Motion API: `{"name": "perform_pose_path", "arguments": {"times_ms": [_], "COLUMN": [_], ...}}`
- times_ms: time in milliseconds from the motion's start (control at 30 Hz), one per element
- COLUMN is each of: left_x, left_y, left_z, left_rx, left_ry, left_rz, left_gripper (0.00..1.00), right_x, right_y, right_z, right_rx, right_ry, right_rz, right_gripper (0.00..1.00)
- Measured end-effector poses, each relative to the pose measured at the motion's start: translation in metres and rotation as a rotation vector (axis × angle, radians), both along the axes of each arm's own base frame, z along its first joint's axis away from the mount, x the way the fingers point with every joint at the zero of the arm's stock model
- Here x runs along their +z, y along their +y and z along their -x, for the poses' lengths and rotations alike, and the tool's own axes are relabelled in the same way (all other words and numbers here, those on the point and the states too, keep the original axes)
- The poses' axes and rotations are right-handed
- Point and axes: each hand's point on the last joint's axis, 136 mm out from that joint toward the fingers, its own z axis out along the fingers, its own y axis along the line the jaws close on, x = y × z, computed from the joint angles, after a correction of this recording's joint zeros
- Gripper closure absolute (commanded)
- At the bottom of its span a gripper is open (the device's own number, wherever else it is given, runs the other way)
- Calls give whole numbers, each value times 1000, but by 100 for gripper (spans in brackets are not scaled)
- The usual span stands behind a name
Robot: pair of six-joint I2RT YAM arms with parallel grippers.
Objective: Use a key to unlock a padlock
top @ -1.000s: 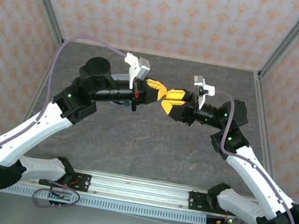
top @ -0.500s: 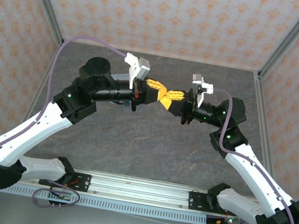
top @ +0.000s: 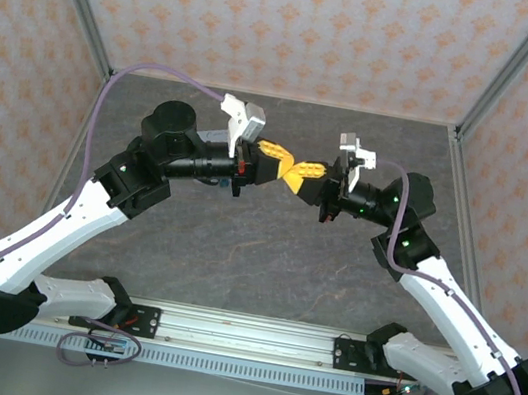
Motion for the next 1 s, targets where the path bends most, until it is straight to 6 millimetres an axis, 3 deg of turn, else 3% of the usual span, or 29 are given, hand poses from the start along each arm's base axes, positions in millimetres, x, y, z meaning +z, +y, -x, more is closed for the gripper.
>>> {"name": "perform_pose_path", "arguments": {"times_ms": [67,200,467,700,1000], "left_x": [-2,-2,-2,-3,-6], "left_y": [0,0,0,0,0], "left_z": [1,0,1,1,1], "left_rx": [-3,-2,-4,-4,-2], "left_ry": [6,2,-1,-8,-2], "left_rz": [-5,-6,-11,-14,-27], "left_gripper": [100,100,100,100,100], "right_x": [-3,-8,-7,-4,3], "right_y": [0,-1,-2,-3,-17], "right_z": [-1,-2,0,0,5], "right_rx": [-9,-19,-22,-26,-62], "right_ry": [-5,4,5,-5,-15], "right_rz": [12,30,32,30,26], "right_gripper": [71,62,56,43,41]}}
